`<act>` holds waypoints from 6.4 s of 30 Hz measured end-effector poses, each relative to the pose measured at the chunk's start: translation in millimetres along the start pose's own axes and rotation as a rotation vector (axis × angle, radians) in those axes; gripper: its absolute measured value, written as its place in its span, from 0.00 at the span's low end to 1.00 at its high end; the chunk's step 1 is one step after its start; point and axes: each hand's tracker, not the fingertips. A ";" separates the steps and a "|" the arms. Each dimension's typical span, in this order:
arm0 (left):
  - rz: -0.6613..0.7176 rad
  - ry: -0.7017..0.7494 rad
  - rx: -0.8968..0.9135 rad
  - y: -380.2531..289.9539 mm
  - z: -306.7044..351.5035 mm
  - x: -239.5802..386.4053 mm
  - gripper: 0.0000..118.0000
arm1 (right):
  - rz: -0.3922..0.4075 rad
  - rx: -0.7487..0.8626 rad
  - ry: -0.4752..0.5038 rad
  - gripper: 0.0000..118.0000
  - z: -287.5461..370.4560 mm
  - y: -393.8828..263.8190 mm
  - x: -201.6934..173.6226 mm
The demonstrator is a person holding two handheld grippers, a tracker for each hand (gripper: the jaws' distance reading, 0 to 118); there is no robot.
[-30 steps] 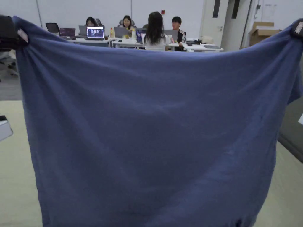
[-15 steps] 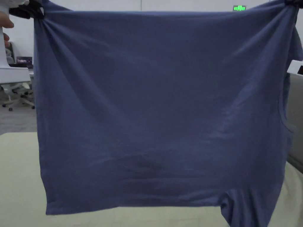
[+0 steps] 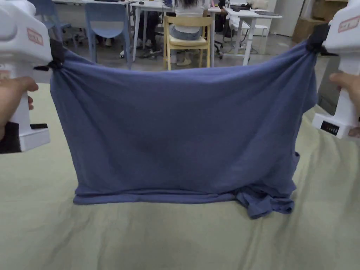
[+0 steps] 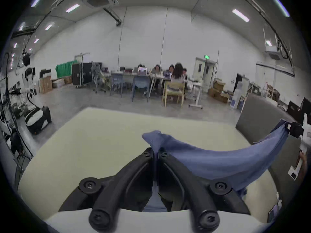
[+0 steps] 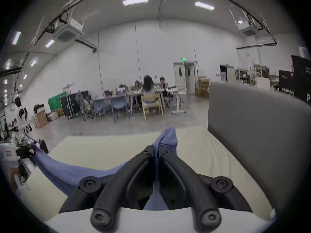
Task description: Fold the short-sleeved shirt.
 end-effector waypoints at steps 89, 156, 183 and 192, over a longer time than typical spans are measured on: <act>-0.009 -0.024 -0.550 -418.1 218.6 -29.9 0.05 | -0.001 -0.563 0.047 0.03 391.8 -381.3 7.0; -0.017 0.052 -0.279 -357.7 296.3 -1.0 0.00 | -0.002 -0.489 0.051 0.03 328.5 -346.8 29.0; -0.034 -0.073 -0.406 -345.1 154.6 2.4 0.03 | -0.023 -0.624 0.095 0.48 310.1 -382.7 17.1; 0.049 -0.084 -0.426 -338.0 152.4 -11.7 0.03 | -0.319 -0.587 -0.009 1.00 171.6 -343.2 110.4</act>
